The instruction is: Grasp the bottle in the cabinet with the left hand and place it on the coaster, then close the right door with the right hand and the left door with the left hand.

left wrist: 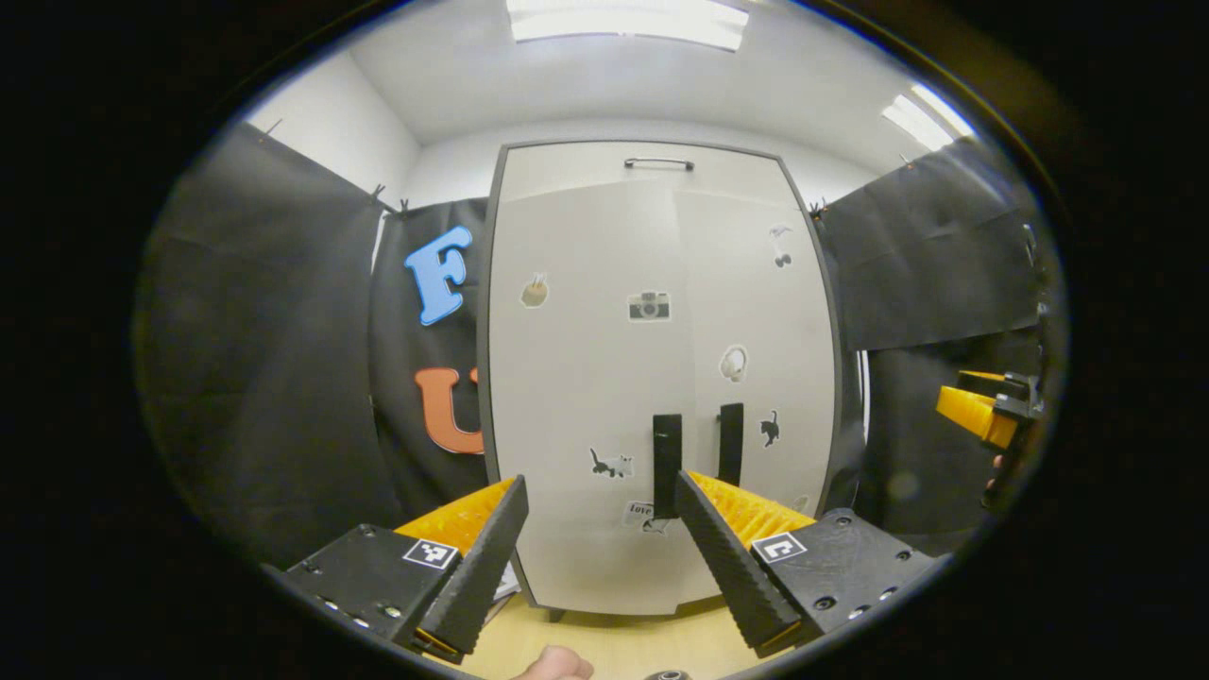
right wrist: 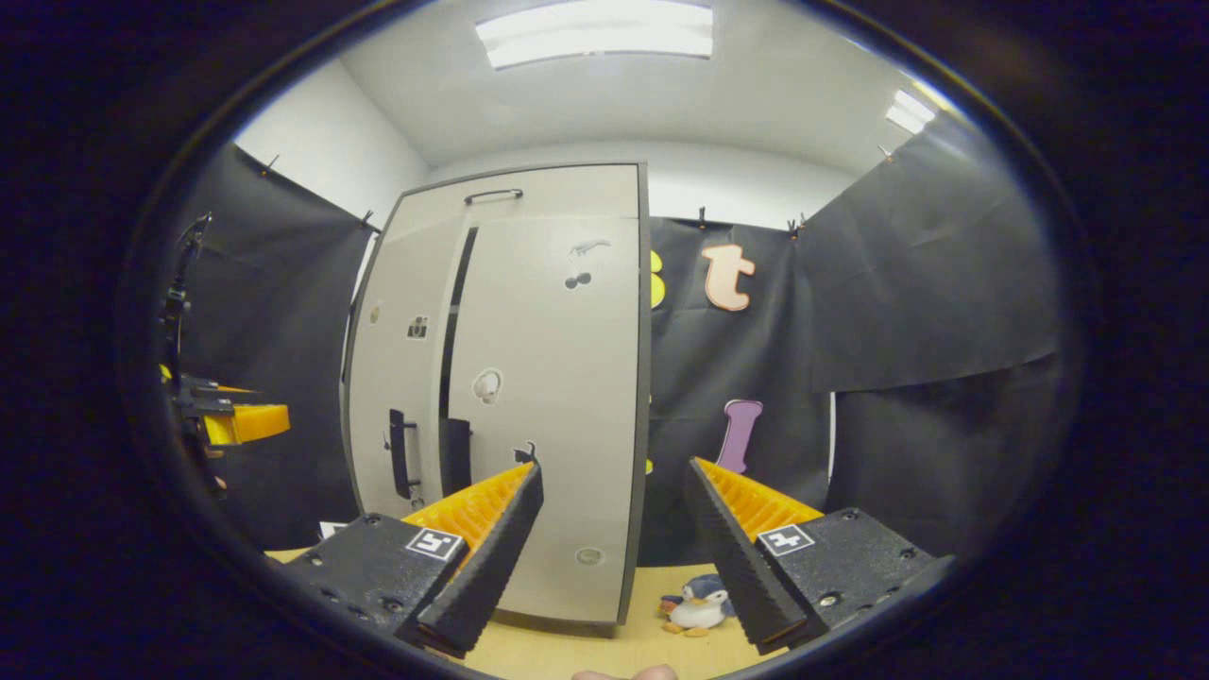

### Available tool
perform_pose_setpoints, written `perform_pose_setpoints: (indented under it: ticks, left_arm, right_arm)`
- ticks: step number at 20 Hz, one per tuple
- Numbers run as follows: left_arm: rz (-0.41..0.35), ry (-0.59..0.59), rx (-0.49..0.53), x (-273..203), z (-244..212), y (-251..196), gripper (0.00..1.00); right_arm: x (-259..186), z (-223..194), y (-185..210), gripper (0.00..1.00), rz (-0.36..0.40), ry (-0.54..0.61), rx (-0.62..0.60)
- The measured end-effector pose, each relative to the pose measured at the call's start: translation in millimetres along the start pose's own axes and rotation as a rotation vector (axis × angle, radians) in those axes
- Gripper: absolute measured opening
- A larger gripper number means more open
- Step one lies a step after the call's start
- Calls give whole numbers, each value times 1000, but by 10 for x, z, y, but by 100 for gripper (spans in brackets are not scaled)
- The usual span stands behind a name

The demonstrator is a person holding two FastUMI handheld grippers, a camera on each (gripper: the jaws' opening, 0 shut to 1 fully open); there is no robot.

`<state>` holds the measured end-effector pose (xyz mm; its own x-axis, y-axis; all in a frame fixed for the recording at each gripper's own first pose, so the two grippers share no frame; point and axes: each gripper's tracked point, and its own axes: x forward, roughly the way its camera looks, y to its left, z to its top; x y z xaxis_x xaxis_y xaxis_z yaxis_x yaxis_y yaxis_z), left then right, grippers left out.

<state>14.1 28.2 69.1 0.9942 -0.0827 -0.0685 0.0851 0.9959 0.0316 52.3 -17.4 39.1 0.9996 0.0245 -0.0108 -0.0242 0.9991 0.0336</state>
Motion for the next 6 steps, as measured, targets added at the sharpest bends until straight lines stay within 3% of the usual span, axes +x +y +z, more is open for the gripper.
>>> perform_pose_setpoints:
  ticks: [3,6]
  left_arm:
    - [38,-42,19,-106,158,104,98]
    - [83,-83,25,-174,252,244,97]
  right_arm:
    - [-7,41,-55,95,-18,-15,-15]
    - [-3,43,-113,99,-31,-22,-29]
